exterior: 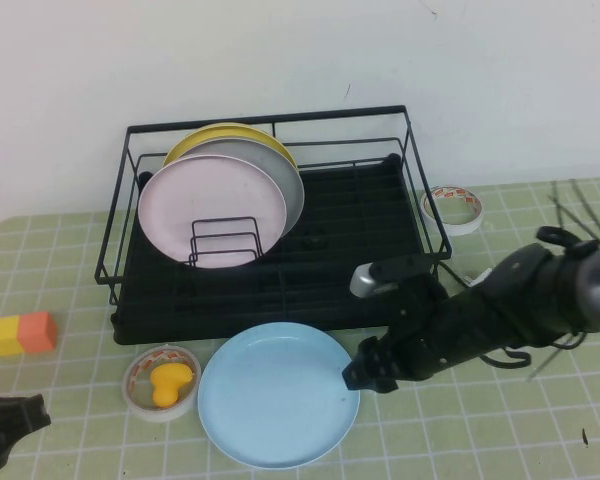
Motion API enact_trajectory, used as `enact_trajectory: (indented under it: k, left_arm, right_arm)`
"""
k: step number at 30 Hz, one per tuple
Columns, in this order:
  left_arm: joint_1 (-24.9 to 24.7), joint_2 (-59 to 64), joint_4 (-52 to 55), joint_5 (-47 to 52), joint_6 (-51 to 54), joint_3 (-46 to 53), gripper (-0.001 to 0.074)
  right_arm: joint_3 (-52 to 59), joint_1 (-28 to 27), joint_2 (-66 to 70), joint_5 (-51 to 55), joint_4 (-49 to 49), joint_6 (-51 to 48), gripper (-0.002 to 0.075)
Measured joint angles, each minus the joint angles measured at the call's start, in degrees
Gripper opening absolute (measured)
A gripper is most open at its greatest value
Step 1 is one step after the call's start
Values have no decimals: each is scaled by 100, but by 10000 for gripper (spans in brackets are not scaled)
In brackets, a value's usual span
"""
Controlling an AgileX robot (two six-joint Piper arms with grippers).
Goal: Place plate on rack
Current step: Pick up the plate from the table
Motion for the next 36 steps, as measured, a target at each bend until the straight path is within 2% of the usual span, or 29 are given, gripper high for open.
enact_trajectory:
  k: [8, 12, 17, 23, 25, 30, 32, 34, 36]
  left_arm:
    - [0, 0, -12, 88, -10, 0, -3]
    - [0, 0, -20, 96, -10, 0, -3]
    - [0, 0, -52, 96, -10, 0, -3]
    - [0, 0, -278, 157, -10, 0, -3]
    - [0, 0, -343, 231, -10, 0, -3]
    - [0, 0, -867, 395, 496, 0, 0]
    - [0, 0, -1210, 465, 844, 0, 28]
    - [0, 0, -1597, 492, 1212, 14, 88]
    - [0, 0, -1917, 504, 1577, 72, 189]
  right_arm:
    - [-593, 9, 735, 295, 8, 178, 389]
    - [-721, 9, 938, 395, 35, 273, 365]
    - [-735, 9, 986, 395, 81, 308, 262]
    - [-735, 9, 1005, 420, 119, 323, 50]
    - [-735, 9, 1005, 433, 130, 357, 22]
    - [-735, 9, 901, 653, 130, 415, 12]
    - [-735, 34, 756, 835, 130, 427, 12]
    - [-735, 107, 509, 988, 130, 370, 12]
    - [-735, 225, 223, 1054, 130, 287, 12]
